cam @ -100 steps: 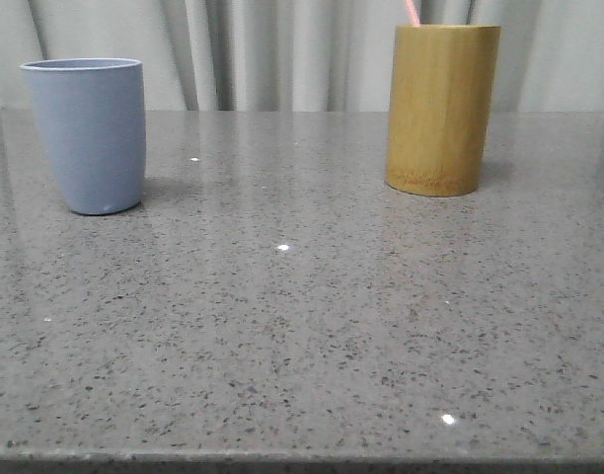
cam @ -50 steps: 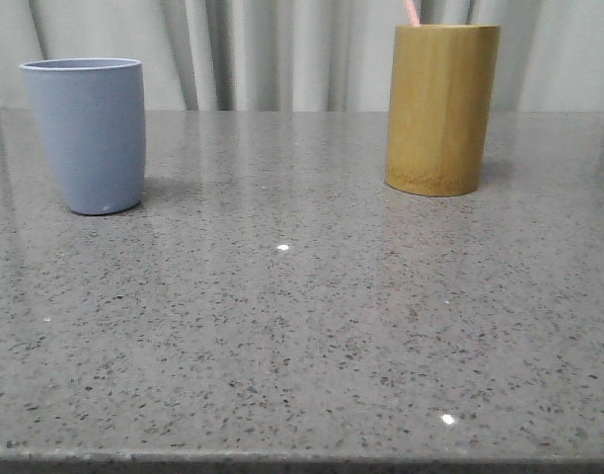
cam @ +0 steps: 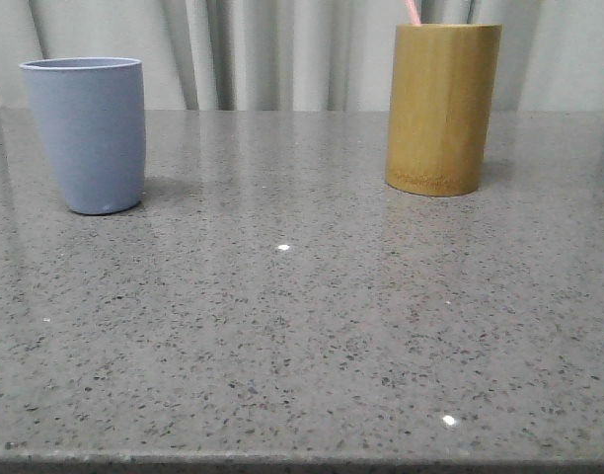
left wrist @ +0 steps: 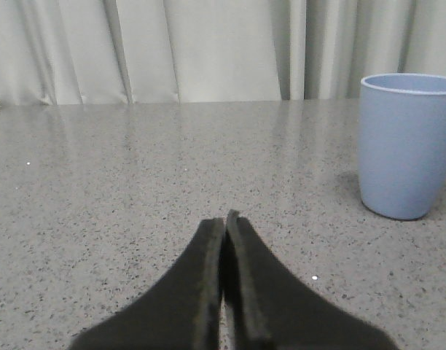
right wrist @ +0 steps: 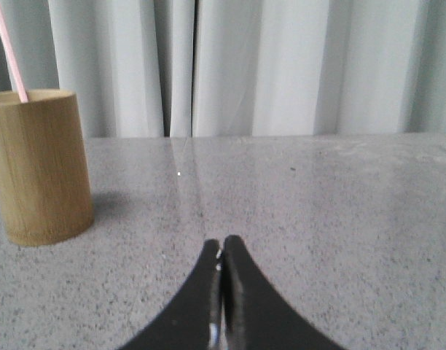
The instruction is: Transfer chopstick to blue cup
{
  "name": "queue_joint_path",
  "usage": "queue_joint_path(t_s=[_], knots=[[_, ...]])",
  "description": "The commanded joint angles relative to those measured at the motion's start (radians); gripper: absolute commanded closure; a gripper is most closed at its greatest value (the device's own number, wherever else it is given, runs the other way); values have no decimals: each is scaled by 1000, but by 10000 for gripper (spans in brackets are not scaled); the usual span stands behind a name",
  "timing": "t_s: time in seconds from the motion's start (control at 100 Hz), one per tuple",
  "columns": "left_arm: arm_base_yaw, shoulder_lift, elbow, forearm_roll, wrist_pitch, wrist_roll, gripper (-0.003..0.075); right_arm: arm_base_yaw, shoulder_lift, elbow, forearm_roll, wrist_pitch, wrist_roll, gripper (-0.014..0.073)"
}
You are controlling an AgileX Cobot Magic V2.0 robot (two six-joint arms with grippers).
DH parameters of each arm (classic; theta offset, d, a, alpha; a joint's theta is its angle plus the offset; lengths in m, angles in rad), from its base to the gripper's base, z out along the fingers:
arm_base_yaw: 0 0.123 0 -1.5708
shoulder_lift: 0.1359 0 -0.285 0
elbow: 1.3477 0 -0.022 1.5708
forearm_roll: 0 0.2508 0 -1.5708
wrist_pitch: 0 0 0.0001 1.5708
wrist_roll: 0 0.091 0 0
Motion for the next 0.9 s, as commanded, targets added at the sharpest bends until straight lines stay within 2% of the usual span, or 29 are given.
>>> queue_joint_path(t_s=[0.0, 0.16, 0.3, 0.42, 0.61, 0.73, 0.89], knots=[[3, -31, -64, -12, -73, 3, 739, -1, -20, -13, -13, -96, -2, 661], [3, 14, -217, -12, 83, 3, 739, -1, -14, -111, -13, 43, -2, 661], [3, 102, -352, -21, 190, 3, 739, -1, 32, -261, -13, 248, -2, 661], [3, 207, -461, -36, 243, 3, 739, -1, 119, -391, -13, 373, -2, 661], [3, 381, -629, -67, 347, 3, 729, -1, 295, -572, -13, 494, -3, 657], [3, 477, -705, -67, 390, 3, 615, -1, 399, -664, -13, 529, -4, 581], [3, 552, -732, -72, 361, 3, 398, -1, 496, -736, -13, 530, -4, 328]])
